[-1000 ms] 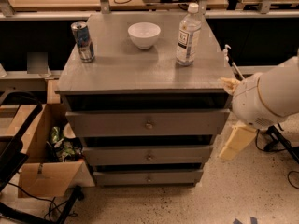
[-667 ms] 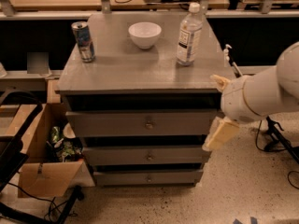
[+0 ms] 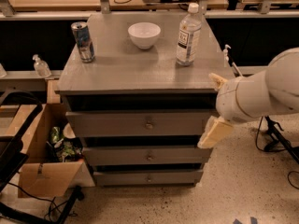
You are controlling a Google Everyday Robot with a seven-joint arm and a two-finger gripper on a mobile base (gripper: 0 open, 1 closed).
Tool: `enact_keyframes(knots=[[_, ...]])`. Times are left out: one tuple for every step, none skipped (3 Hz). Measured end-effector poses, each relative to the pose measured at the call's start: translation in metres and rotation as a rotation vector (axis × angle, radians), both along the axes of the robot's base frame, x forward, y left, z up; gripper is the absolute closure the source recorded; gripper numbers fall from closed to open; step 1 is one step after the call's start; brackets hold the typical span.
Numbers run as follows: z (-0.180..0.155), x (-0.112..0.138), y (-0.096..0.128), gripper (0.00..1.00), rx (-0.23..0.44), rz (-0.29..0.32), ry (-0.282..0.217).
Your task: Open middle drawer
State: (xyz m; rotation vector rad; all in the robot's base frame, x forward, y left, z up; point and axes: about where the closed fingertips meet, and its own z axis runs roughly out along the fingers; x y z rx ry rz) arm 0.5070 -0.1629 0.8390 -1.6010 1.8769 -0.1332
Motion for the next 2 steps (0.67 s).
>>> enact_keyframes(knots=[[-0.043,0.002,0.008,0.0,-0.05,-0.03,0.022],[-0.101,0.0,0.003,0.0,-0.075,-0.036,0.034]])
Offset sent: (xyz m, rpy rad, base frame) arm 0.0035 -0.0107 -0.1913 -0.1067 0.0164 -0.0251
